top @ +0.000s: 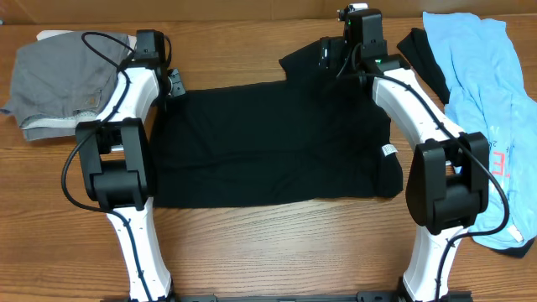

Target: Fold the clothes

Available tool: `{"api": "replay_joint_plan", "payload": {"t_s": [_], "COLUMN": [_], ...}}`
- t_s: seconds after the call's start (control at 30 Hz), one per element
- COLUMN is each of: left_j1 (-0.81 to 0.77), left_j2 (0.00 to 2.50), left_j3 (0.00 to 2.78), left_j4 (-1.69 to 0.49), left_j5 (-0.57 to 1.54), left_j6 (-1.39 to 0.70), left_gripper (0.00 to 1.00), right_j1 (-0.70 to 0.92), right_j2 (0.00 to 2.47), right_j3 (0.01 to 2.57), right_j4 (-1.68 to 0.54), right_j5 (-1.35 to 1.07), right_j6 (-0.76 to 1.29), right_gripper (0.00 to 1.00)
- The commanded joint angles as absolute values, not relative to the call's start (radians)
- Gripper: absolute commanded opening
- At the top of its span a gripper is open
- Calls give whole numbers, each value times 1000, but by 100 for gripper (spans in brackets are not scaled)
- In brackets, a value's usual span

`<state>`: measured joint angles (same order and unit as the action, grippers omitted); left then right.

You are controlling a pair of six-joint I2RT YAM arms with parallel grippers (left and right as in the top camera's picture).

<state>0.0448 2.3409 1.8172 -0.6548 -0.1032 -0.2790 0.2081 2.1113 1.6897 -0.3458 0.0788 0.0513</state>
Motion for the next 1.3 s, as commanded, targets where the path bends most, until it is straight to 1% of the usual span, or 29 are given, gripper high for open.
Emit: {"api": "replay_joint_plan", "payload": {"t_s": [0.0,0.27,0.43,0.47,0.63,0.93,1.1,1.27], "left_j1": [32,39,32,31,15,-1,-1,-1], "left_j2": [2380,2299,2271,2271,2271,2271,2271,2271], "left_j3": [1831,1959,2030,2038,2045,2045,2045,2045], "left_j4": [-717,-921,-1008,-1016,-1037,-1039,-1045,-1066], "left_j5": [-109,-101,-92,-90,-73,-78,-78,-78], "left_j6": [-278,-304,-304,-304,-304,-303,-303,-303], "left_gripper": [4,4,4,4,4,4,4,4], "right_j1": [187,144,117,114,96,88,88,88], "right_j2": [2108,2122,2123,2124,2172,2303,2305,2305], "right_j3": [1703,1703,1726,1739,1803,1810,1807,1801], "right_j4": [-324,-336,-460,-490,-607,-669,-689,-840], "right_j5": [85,29,-12,-18,-28,-31,-28,-27], "right_j6": [51,36,36,36,32,42,96,200], "right_gripper": [88,88,88,90,90,86,86,86]}}
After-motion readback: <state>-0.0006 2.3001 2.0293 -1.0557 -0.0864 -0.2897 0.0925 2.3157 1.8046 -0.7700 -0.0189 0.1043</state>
